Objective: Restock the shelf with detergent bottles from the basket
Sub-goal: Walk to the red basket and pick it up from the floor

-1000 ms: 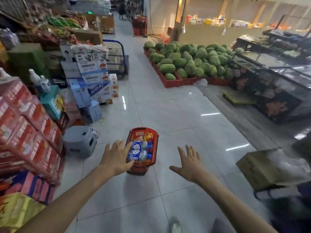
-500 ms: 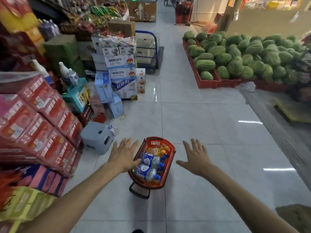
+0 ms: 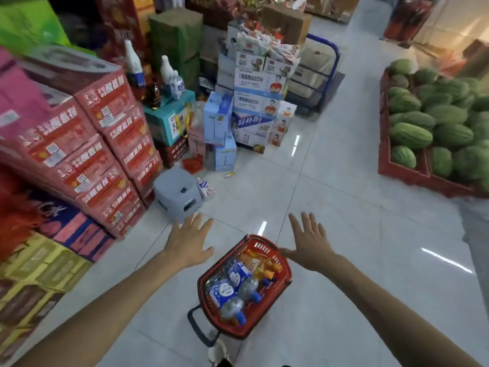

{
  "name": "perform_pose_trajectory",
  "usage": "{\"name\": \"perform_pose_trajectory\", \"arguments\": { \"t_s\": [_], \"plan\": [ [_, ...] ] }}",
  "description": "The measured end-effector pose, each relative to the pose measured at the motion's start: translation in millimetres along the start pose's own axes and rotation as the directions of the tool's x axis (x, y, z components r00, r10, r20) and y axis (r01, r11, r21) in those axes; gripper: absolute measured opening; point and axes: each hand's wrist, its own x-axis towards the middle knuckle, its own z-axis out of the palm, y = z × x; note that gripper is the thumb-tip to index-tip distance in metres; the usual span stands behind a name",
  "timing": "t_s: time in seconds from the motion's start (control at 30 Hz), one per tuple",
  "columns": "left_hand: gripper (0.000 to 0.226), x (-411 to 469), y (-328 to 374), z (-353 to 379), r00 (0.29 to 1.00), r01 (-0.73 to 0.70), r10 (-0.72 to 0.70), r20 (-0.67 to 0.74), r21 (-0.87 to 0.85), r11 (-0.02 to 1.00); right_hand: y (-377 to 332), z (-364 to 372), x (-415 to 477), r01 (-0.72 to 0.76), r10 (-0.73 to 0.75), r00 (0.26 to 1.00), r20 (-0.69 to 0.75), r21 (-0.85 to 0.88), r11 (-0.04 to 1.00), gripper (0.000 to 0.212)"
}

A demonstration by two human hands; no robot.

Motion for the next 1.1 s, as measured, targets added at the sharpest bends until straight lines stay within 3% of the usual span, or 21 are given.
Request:
{"name": "perform_pose_trajectory", "arguments": {
  "t_s": [0.13, 0.3, 0.43, 0.6, 0.73, 0.93, 1.03, 1.1],
  "plan": [
    [0.087, 6, -18, 7, 0.990, 0.137, -0.136, 0.022, -0.061, 0.989, 1, -9, 55, 0.126, -0.125, 0.992, 0.015, -0.054, 0.991, 0.113],
    [0.088, 5, -20, 38, 0.932, 0.346, -0.329, 0.152, -0.107, 0.932, 12, 7, 123, 0.283, -0.275, 0.958, 0.085, -0.092, 0.955, 0.110],
    [0.087, -5, 4, 69, 0.828, 0.531, -0.487, 0.279, -0.106, 0.841, 30, 24, 175, 0.433, -0.414, 0.896, 0.162, -0.111, 0.894, 0.106],
    [0.087, -20, 65, 104, 0.643, 0.757, -0.636, 0.428, -0.225, 0.614, 52, 40, 219, 0.584, -0.549, 0.799, 0.245, -0.094, 0.807, 0.105],
    [0.085, -16, 117, 138, 0.564, 0.822, -0.639, 0.523, -0.285, 0.492, 63, 71, 242, 0.602, -0.572, 0.776, 0.265, -0.038, 0.798, 0.113],
    [0.077, 19, 165, 218, 0.522, 0.853, -0.615, 0.592, -0.347, 0.390, 74, 157, 273, 0.589, -0.566, 0.763, 0.312, 0.025, 0.808, 0.109],
    [0.070, 41, 183, 275, 0.471, 0.881, -0.604, 0.643, -0.380, 0.283, 82, 215, 290, 0.533, -0.511, 0.788, 0.343, 0.035, 0.845, 0.115],
    [0.063, 55, 189, 317, 0.447, 0.891, -0.603, 0.661, -0.389, 0.234, 89, 255, 305, 0.473, -0.449, 0.809, 0.379, 0.034, 0.880, 0.107]
  ]
}}
